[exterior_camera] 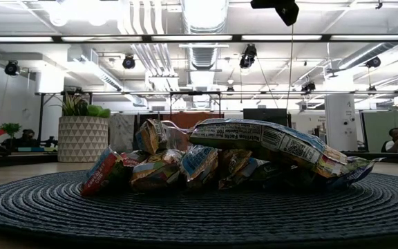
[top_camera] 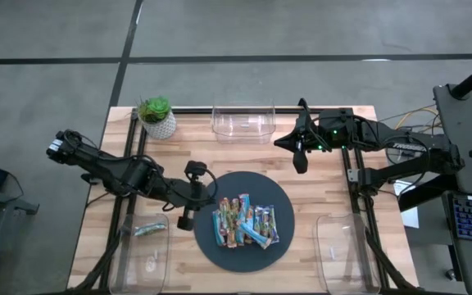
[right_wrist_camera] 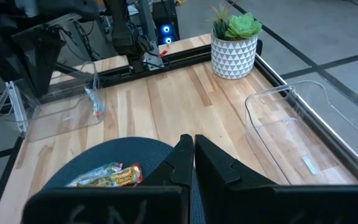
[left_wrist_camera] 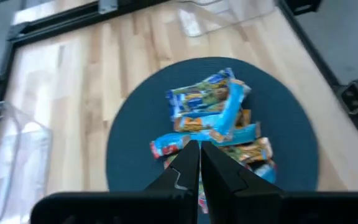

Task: Pick and place Granola Bars by type
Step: Put the yellow granola bar into the bottom right transparent bin

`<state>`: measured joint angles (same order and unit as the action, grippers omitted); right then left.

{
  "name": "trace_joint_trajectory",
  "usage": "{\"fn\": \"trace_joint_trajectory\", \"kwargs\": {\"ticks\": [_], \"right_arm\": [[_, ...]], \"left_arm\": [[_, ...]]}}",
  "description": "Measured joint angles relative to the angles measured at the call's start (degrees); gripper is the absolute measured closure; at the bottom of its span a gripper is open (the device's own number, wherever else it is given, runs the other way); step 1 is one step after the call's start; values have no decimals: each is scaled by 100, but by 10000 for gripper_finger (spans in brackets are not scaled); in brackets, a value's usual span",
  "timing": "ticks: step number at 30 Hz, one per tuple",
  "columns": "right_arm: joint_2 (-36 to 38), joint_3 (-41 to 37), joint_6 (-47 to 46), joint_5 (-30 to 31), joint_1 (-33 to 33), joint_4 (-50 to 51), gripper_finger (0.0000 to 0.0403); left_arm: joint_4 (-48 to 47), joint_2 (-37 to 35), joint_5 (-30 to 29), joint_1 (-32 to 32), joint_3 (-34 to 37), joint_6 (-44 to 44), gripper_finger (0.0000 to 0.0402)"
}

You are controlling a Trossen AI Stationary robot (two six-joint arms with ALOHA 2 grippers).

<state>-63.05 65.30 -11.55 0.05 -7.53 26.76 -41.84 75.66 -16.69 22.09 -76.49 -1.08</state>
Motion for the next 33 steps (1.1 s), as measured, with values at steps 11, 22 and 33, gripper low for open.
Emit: {"fn": "trace_joint_trajectory", "kwargs": {"ticks": [11, 22, 33], "right_arm": [[0, 0, -24, 0, 2, 2, 394], [0, 0, -44, 2, 1, 2, 394], [0, 0, -44, 2, 2, 2, 394]], "left_arm": [[88, 0, -249, -55, 0, 45, 401], [133, 0, -258, -215, 0, 45, 401], [126, 0, -258, -225, 0, 162, 401]]}}
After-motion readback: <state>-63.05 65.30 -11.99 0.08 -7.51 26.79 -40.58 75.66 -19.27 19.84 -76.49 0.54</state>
